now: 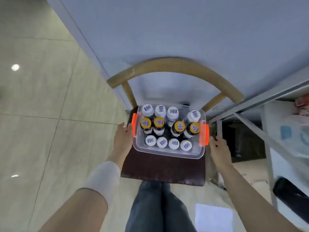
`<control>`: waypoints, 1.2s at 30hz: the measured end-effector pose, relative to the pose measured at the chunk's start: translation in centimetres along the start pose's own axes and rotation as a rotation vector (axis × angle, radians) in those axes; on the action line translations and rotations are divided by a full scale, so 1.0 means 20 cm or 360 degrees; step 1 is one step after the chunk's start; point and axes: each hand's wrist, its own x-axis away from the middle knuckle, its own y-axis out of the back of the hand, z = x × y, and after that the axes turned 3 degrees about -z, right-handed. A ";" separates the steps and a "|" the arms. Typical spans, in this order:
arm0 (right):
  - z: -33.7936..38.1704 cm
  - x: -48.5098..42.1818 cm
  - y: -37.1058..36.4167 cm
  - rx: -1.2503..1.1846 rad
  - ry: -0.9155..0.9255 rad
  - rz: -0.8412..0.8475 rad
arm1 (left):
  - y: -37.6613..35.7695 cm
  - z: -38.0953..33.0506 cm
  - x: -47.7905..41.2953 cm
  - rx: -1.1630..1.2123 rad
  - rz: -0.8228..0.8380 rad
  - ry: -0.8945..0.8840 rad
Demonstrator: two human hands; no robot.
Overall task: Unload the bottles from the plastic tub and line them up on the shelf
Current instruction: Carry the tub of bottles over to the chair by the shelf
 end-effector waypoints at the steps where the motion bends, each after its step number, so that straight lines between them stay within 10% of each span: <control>1: -0.01 -0.05 -0.04 -0.0032 -0.0009 -0.0023 | -0.04 0.01 -0.07 0.0020 -0.0020 0.0031; 19: -0.19 -0.37 -0.27 -0.0698 -0.0534 0.0086 | -0.28 0.17 -0.28 0.0230 -0.0125 -0.0066; 36: -0.22 -0.17 -0.17 -0.0653 -0.0374 -0.0022 | -0.19 0.14 -0.12 0.0112 -0.0124 -0.0151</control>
